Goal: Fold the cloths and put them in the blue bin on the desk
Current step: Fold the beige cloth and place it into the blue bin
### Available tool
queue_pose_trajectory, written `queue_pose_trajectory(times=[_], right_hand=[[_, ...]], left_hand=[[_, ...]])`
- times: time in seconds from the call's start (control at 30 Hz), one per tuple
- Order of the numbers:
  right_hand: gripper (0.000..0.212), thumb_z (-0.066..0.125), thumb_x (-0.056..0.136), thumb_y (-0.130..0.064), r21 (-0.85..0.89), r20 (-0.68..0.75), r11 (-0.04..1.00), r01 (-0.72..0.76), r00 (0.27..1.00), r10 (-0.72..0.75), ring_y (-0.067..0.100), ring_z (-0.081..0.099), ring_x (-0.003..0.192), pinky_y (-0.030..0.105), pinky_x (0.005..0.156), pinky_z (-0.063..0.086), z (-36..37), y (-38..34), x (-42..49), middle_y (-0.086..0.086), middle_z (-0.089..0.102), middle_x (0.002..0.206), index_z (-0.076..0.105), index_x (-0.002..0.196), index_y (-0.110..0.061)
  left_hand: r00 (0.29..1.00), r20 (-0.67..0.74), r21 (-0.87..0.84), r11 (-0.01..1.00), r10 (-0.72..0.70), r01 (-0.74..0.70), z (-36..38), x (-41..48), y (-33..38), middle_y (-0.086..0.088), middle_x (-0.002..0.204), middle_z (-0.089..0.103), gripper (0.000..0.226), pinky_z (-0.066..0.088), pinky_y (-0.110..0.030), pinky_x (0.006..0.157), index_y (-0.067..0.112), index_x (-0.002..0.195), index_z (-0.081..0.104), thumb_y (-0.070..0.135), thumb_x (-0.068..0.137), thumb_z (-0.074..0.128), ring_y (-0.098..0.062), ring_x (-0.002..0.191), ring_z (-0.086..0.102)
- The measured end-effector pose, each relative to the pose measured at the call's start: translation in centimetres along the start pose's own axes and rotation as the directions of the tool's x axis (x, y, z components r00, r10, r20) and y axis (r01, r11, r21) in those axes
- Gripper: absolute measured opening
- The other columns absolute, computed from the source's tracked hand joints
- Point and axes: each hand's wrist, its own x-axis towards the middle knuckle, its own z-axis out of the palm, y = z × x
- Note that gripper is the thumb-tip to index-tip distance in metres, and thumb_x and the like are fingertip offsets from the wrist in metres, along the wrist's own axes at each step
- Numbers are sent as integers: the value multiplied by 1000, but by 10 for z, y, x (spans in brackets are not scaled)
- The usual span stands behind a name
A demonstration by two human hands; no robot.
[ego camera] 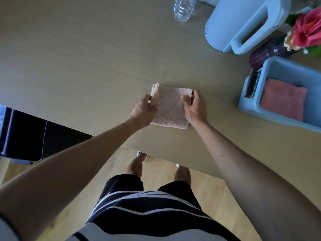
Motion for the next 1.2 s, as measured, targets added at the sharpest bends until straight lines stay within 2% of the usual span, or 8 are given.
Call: queue_pose_trajectory(times=[0.1,0.2,0.3,0.4,0.53,0.7,0.97,1.2], right_hand=[[29,59,96,-28,-8,-51,1000,-15,999,15,23,56,68,37,63,47,2,2,-1,4,61,80,53,113,-5],[42,55,94,-32,-183,-177,976,122,972,-155,28,61,88,42,78,50,-2,-5,-8,11,64,99,49,128,-8],[50,56,92,-31,-385,-124,869,312,915,-383,29,54,110,40,91,44,0,-15,-24,11,58,120,49,136,-8],[59,43,100,-34,-467,89,781,414,901,-424,30,38,141,45,116,32,15,-15,-35,14,41,153,33,152,-9],[71,25,103,-50,-599,265,702,385,923,-280,29,5,155,52,124,12,28,16,-39,10,5,168,10,159,-9],[81,24,99,-63,-677,293,632,377,926,-239,31,-1,155,56,123,5,22,29,-39,10,-2,168,6,159,-11],[86,23,97,-64,-634,302,719,285,947,-110,27,-4,155,53,124,6,12,3,-42,9,-3,168,-1,159,-11],[76,39,101,-50,-282,2,946,160,986,-166,26,21,151,45,123,22,-36,-17,-71,13,21,164,12,158,-8]], left_hand=[[993,-97,32,997,71,-68,-1,-6,7,-12,98,71,35,51,-38,61,10,124,48,16,90,56,-34,80,66],[866,-231,300,879,444,-370,-6,-17,14,-12,112,57,41,52,-39,70,8,125,50,12,84,54,-29,99,57],[693,-1,513,595,721,-619,-4,-15,11,-18,131,56,46,46,-45,96,3,130,55,14,87,51,-36,119,52],[676,245,598,441,695,-670,4,1,-4,-17,157,38,58,26,-46,121,1,148,40,27,97,48,-32,149,29],[742,310,605,479,594,-636,4,20,-18,-12,165,23,77,12,-52,125,7,157,25,56,98,39,-30,155,14],[788,277,643,503,550,-577,0,31,-23,-13,167,14,97,8,-54,124,11,159,17,76,89,34,-29,155,9],[808,175,656,545,563,-522,-9,37,30,-11,120,65,55,40,-44,104,12,129,59,26,78,75,-33,111,61],[948,260,379,884,182,-273,-22,37,65,-10,94,72,31,54,-32,71,12,95,74,27,68,69,-27,88,68]])
